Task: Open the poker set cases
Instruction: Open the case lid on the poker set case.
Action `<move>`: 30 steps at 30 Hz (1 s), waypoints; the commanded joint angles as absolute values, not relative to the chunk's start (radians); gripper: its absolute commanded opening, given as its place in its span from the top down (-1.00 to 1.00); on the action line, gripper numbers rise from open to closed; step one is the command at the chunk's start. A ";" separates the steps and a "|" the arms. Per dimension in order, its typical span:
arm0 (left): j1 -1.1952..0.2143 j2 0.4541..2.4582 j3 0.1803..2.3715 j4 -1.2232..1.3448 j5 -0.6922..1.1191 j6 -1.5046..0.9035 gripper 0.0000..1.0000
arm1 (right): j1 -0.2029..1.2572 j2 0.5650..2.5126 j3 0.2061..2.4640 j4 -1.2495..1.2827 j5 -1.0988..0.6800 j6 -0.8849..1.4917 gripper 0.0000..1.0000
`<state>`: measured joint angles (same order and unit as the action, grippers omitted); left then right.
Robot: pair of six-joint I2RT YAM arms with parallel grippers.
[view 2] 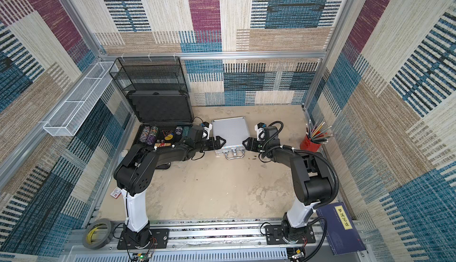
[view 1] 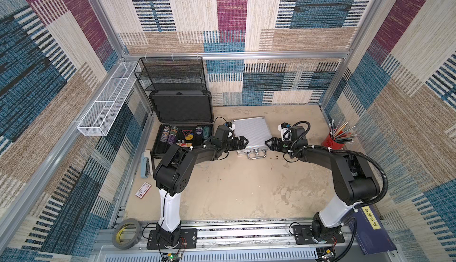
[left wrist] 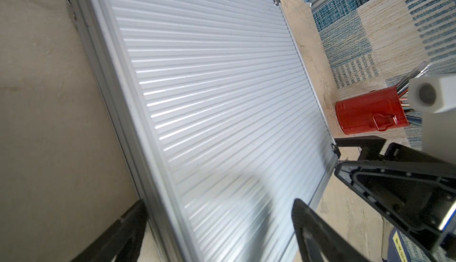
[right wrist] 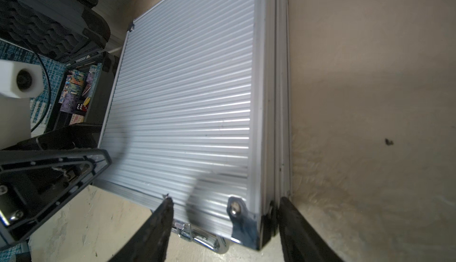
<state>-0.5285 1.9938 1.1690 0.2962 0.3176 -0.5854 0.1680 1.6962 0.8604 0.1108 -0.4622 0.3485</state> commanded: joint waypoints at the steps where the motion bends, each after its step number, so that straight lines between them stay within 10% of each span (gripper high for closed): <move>1: -0.535 1.989 1.193 0.338 0.408 -0.554 -0.83 | 0.178 1.678 0.850 0.183 -0.584 0.411 -0.35; 30: -0.535 1.961 1.221 0.296 0.428 -0.526 -0.81 | 0.150 1.631 0.747 0.510 -0.774 0.723 -0.34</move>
